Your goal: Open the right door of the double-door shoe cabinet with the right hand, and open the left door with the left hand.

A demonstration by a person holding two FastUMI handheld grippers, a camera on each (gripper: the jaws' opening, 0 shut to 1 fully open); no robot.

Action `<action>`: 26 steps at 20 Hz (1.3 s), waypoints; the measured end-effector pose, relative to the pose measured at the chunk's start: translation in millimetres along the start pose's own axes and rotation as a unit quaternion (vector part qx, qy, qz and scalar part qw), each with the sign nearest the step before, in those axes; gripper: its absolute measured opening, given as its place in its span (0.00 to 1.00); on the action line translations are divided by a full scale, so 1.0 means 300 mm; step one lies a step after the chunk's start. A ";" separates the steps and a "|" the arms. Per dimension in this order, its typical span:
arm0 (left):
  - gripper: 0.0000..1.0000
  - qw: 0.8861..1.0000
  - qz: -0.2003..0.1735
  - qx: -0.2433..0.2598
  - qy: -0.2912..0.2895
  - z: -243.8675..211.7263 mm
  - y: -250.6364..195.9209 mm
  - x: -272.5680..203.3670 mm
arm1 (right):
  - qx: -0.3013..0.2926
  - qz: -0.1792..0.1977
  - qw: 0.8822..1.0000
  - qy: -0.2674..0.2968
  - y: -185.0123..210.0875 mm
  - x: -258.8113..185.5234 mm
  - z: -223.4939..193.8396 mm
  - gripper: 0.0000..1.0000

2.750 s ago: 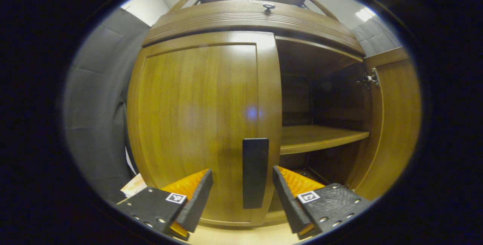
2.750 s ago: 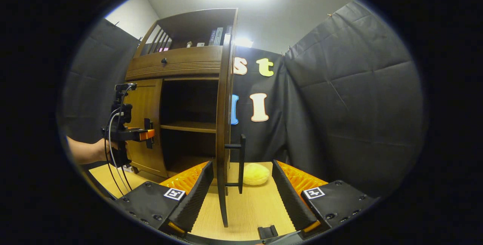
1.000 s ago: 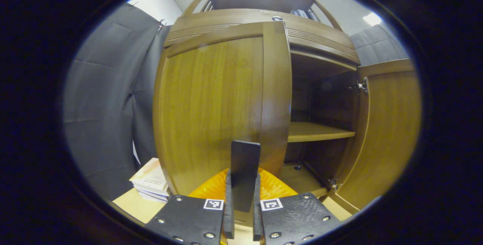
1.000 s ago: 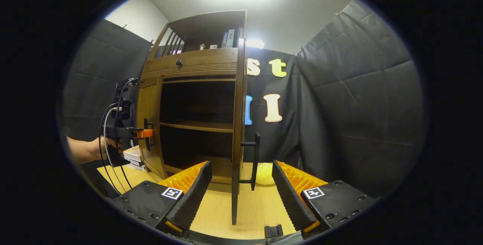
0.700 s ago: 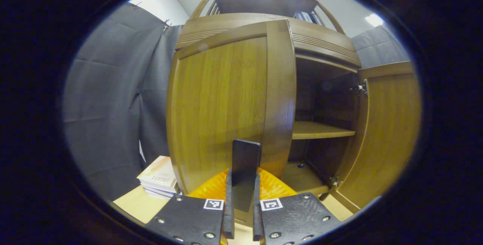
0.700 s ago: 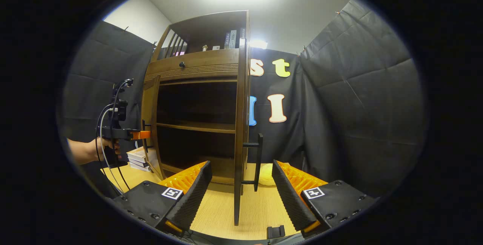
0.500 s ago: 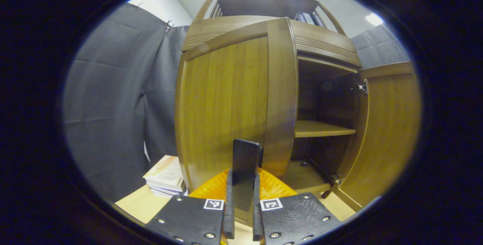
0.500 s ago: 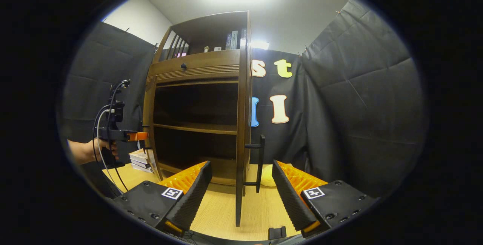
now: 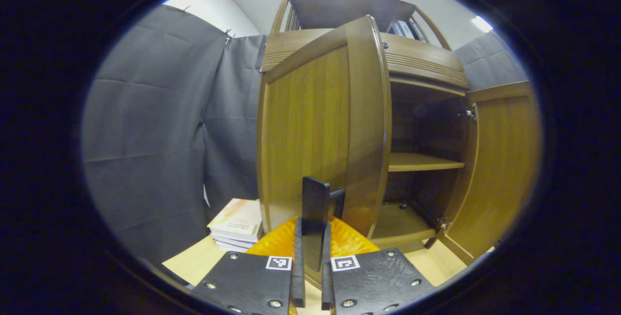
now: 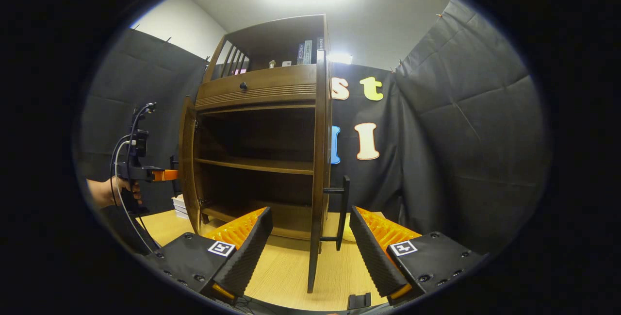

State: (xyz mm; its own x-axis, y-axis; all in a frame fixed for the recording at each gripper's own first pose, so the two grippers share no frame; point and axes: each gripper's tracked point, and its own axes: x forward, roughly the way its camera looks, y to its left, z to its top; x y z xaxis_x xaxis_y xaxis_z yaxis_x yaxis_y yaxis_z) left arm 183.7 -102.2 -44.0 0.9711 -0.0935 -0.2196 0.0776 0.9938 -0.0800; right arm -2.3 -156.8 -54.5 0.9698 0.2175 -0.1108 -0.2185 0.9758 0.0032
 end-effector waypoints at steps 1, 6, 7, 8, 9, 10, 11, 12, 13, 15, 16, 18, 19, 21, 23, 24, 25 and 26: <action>0.16 1.000 0.002 -0.001 0.002 -0.003 0.015 -0.009 | -0.001 0.003 1.000 -0.001 0.007 0.002 0.000 1.00; 0.16 1.000 0.012 -0.006 0.005 0.001 0.056 -0.030 | -0.009 0.015 1.000 -0.005 0.038 0.010 0.007 1.00; 0.16 1.000 0.013 -0.003 0.007 -0.006 0.064 -0.032 | -0.008 0.017 1.000 -0.004 0.043 0.012 0.004 1.00; 0.16 1.000 0.013 -0.001 0.009 -0.012 0.072 -0.035 | -0.008 0.018 1.000 -0.003 0.044 0.013 -0.001 1.00; 0.15 1.000 0.013 0.001 0.009 -0.023 0.089 -0.041 | -0.007 0.018 1.000 -0.001 0.045 0.013 -0.006 1.00; 0.14 1.000 0.016 0.000 0.008 -0.024 0.098 -0.043 | -0.006 0.018 1.000 0.001 0.046 0.013 -0.007 1.00; 0.14 1.000 0.018 -0.001 0.008 -0.023 0.103 -0.046 | -0.006 0.019 1.000 0.002 0.050 0.014 -0.008 1.00; 0.16 1.000 0.021 -0.004 0.007 -0.021 0.113 -0.051 | -0.007 0.020 1.000 0.002 0.052 0.014 -0.006 1.00; 0.16 1.000 0.024 -0.007 0.006 -0.024 0.127 -0.053 | -0.010 0.021 1.000 0.002 0.054 0.015 -0.007 1.00; 0.16 0.999 0.033 -0.007 0.006 -0.027 0.158 -0.063 | -0.013 0.023 1.000 0.002 0.054 0.017 -0.002 1.00; 0.16 0.999 0.039 -0.006 0.006 -0.029 0.177 -0.068 | -0.014 0.023 1.000 0.000 0.054 0.014 0.003 1.00; 0.15 0.999 0.052 -0.006 0.008 -0.035 0.219 -0.072 | -0.016 0.023 1.000 -0.005 0.052 0.016 0.013 1.00; 0.15 0.998 0.057 -0.008 0.007 -0.035 0.238 -0.077 | -0.017 0.022 1.000 -0.007 0.050 0.016 0.014 1.00; 0.15 0.998 0.065 -0.007 0.004 -0.025 0.273 -0.083 | -0.019 0.022 1.000 -0.006 0.049 0.016 0.008 1.00; 0.14 0.997 0.075 0.002 0.001 -0.018 0.319 -0.087 | -0.017 0.023 1.000 -0.002 0.046 0.015 -0.001 1.00; 0.14 0.997 0.079 0.004 0.001 -0.019 0.340 -0.089 | -0.016 0.023 1.000 -0.001 0.047 0.013 -0.004 0.96; 0.13 0.997 0.080 0.004 0.001 -0.021 0.352 -0.093 | -0.015 0.022 1.000 0.000 0.045 0.015 -0.007 1.00; 0.12 0.997 0.080 0.006 0.001 -0.018 0.362 -0.097 | -0.015 0.022 1.000 0.000 0.045 0.014 -0.007 1.00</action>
State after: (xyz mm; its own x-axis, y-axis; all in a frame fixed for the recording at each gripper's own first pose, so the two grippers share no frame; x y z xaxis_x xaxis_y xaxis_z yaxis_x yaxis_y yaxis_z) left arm 162.6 8.2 -51.5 0.9710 0.0670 -0.2297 -0.0764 0.9966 -0.0323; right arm -1.5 -142.8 -57.1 0.9592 0.2605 -0.1102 -0.2643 0.9642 -0.0210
